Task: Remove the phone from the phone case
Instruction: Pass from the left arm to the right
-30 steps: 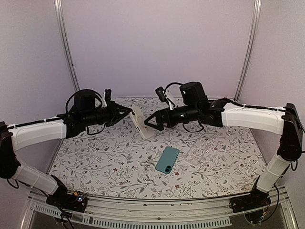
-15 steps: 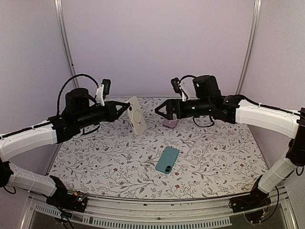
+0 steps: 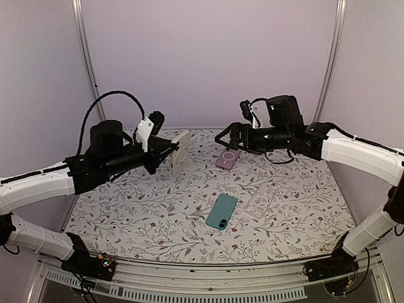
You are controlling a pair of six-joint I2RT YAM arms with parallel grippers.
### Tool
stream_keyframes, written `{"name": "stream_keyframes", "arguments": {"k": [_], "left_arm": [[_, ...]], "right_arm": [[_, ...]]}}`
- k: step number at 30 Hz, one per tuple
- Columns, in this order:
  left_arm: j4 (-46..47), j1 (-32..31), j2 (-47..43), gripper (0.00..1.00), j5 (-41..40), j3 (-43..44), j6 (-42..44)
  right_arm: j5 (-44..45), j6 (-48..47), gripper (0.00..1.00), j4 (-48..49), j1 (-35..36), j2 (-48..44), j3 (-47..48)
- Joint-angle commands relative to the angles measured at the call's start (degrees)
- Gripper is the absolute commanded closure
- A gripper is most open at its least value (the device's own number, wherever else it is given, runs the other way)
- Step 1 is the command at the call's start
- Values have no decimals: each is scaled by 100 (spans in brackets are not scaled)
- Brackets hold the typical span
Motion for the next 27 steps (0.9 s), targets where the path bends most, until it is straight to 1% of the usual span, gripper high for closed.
{"name": "stream_keyframes", "arguments": {"k": [1, 9, 13, 17, 21, 24, 27], "left_arm": [[495, -224, -197, 100, -71, 171, 1465], [1315, -561, -543, 100, -258, -520, 3097], [1751, -732, -596, 100, -484, -865, 3797], [1925, -813, -549, 100, -568, -1013, 4116], [1999, -935, -542, 100, -656, -1123, 4493], [2033, -1014, -556, 100, -687, -1195, 4703], [1968, -1114, -570, 100, -606, -1208, 4851]], "right_arm": [[-97, 221, 1, -143, -42, -338, -37], [-277, 565, 1, -186, -103, -619, -174], [-633, 883, 1, -41, -97, -687, -246], [-1346, 1478, 1, 359, -97, -552, -357], [-2194, 2293, 1, 1283, -83, -359, -723], [-2520, 2964, 1, 1906, 18, -171, -903], [-2653, 3183, 1, 1943, 148, 91, -726]]}}
